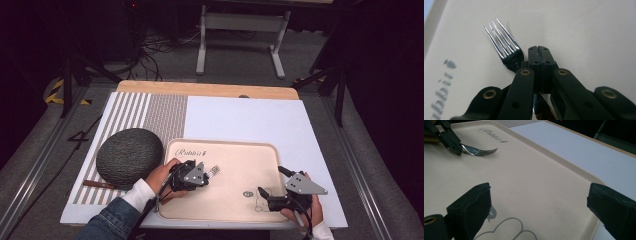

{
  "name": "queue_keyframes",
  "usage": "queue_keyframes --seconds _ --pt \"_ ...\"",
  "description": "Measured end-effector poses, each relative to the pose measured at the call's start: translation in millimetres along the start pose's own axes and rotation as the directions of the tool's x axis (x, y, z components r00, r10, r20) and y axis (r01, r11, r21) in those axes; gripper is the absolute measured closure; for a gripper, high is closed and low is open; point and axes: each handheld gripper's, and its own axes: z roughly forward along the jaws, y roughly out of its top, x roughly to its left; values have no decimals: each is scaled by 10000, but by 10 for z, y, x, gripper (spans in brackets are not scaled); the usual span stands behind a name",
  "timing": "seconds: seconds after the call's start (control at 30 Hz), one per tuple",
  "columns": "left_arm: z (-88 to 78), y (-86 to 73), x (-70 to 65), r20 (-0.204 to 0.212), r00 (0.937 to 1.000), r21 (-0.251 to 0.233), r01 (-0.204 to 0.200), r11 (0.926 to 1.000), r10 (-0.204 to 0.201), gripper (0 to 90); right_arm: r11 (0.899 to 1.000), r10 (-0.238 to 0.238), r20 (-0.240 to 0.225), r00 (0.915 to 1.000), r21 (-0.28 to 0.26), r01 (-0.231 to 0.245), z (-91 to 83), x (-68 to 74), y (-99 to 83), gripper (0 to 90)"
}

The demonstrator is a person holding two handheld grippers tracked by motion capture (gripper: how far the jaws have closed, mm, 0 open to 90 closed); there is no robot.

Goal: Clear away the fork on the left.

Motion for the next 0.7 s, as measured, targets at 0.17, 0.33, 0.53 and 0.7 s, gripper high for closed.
queue_keyframes --seconds 0.17,0.33,0.53,0.7 --pt "-53 -69 63 -250 9995 234 192 9995 -186 900 10000 5 34 10000 0 -5 -2 -1 1 63" --pt "-105 -138 119 -645 9975 502 328 9982 -296 900 10000 -17 42 10000 19 17 1 -1 -1 63" --pt "-160 -215 160 -1004 9938 728 546 9959 -471 900 10000 -86 55 9999 39 85 0 3 1 63" --pt "-199 -271 189 -1114 9917 800 740 9940 -649 900 9999 -158 28 9999 49 158 1 11 2 64"
